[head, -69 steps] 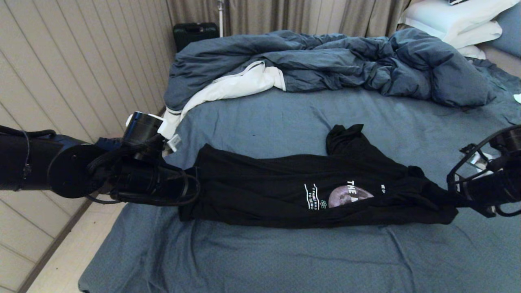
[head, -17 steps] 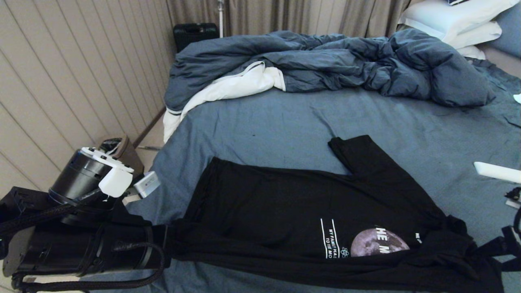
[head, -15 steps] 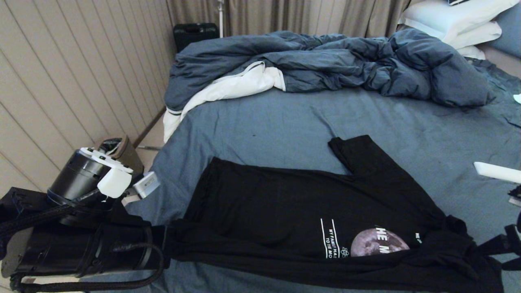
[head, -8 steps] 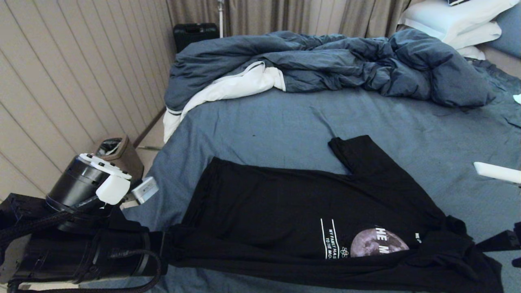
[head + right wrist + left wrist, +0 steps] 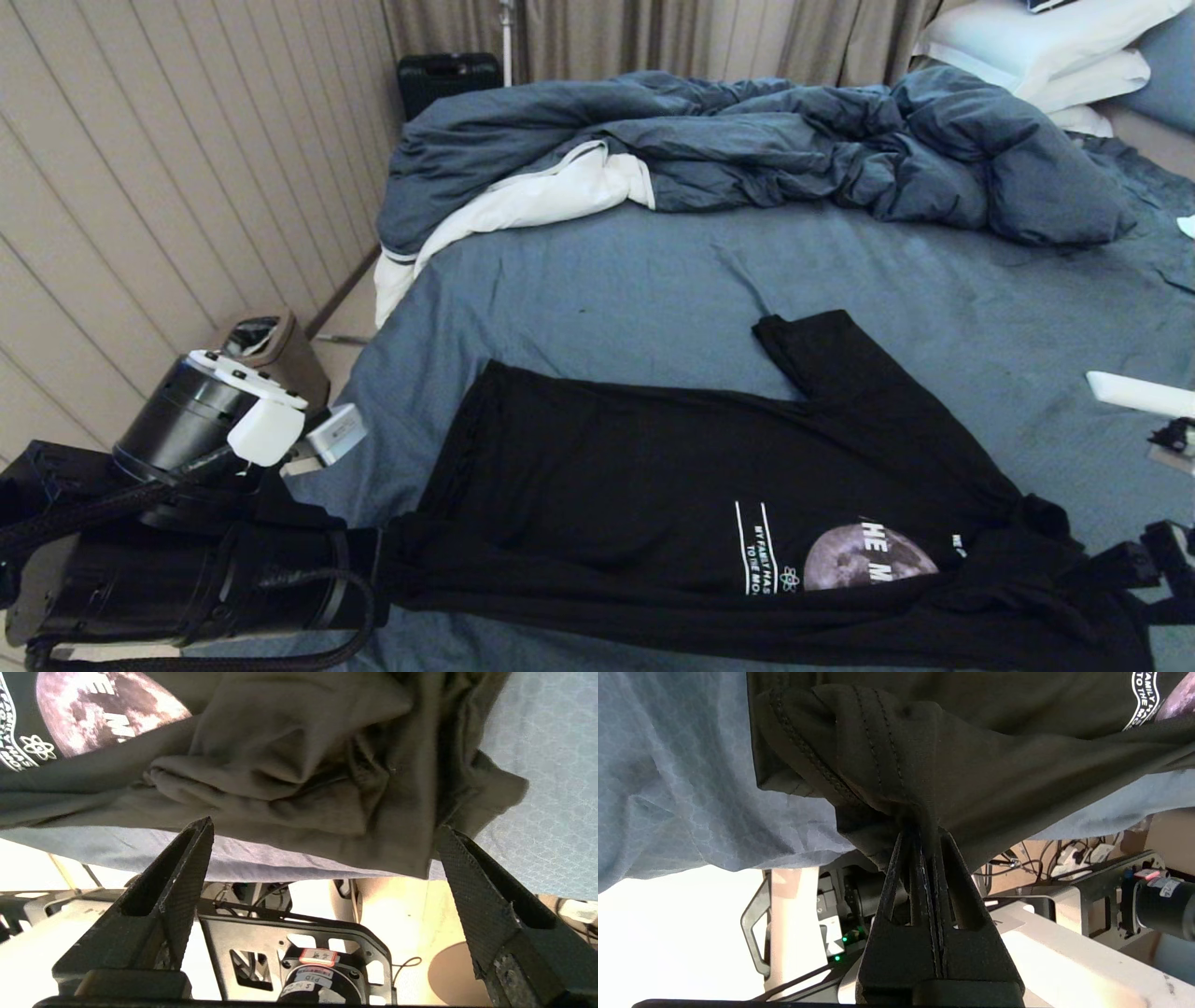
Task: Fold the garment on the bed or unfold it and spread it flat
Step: Fold the black T-shirt
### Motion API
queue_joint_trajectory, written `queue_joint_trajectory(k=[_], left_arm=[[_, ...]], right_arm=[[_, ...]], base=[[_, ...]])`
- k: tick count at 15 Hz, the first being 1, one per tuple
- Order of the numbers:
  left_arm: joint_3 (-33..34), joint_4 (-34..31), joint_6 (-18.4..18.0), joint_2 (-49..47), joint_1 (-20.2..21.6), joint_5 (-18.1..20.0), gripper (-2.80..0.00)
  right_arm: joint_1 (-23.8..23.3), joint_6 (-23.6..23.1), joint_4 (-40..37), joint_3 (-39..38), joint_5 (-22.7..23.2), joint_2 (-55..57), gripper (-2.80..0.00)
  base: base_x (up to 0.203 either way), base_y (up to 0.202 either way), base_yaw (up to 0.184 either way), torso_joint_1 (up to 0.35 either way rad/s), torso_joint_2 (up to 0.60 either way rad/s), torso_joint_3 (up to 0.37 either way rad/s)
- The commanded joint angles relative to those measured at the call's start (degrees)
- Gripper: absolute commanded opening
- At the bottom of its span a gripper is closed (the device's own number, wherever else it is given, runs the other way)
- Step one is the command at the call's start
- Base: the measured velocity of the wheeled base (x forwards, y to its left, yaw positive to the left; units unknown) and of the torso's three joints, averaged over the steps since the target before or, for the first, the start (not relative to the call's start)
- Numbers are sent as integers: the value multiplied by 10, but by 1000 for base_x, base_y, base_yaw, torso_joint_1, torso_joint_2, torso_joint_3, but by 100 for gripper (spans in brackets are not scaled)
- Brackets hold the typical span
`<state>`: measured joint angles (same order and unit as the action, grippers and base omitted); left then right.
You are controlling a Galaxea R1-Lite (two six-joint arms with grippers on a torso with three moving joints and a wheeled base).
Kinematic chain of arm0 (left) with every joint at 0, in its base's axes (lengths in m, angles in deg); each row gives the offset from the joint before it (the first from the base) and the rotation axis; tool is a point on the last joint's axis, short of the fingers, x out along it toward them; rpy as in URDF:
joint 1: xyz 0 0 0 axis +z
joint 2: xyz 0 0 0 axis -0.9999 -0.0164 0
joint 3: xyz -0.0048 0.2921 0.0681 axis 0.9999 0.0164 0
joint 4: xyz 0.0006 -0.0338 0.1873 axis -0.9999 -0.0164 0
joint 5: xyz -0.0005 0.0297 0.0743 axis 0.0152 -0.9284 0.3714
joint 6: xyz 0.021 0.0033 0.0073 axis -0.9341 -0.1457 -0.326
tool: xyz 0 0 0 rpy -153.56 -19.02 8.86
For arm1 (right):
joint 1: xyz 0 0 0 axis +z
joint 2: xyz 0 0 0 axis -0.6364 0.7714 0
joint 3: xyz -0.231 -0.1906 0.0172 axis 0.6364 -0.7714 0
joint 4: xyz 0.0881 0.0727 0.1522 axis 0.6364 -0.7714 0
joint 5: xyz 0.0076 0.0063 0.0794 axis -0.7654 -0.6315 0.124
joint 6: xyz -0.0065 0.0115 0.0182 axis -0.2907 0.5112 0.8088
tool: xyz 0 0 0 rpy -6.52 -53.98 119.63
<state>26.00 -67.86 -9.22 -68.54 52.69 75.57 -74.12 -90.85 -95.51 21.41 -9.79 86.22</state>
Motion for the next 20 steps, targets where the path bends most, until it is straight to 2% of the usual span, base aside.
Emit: queue_joint_trajectory(k=[1, 2, 3, 10, 13, 17, 18, 20], left_arm=[[-1, 1, 3, -2, 0, -1, -280], [4, 4, 0, -2, 0, -1, -280], [4, 5, 0, -4, -1, -1, 0], [0, 7, 3, 9, 2, -6, 0], [-8, 30, -4, 24, 27, -44, 0], [-16, 34, -14, 32, 53, -50, 0], [-15, 34, -17, 35, 54, -51, -280], [-17, 34, -21, 37, 54, -51, -280]], right_arm=[[4, -1, -2, -2, 1, 1, 0], [4, -1, -1, -5, 2, 1, 0], [4, -1, -1, -6, 2, 2, 0], [13, -1, -1, -10, 12, 3, 0], [19, 0, 0, -15, 12, 1, 0], [18, 0, 0, -17, 12, -1, 0], [18, 0, -1, -17, 12, -2, 0], [18, 0, -2, -18, 12, -4, 0]], base=[[0, 0, 0, 0, 0, 0], [0, 0, 0, 0, 0, 0], [0, 0, 0, 0, 0, 0], [0, 0, 0, 0, 0, 0], [0, 0, 0, 0, 0, 0], [0, 0, 0, 0, 0, 0], [0, 0, 0, 0, 0, 0], [0, 0, 0, 0, 0, 0]])
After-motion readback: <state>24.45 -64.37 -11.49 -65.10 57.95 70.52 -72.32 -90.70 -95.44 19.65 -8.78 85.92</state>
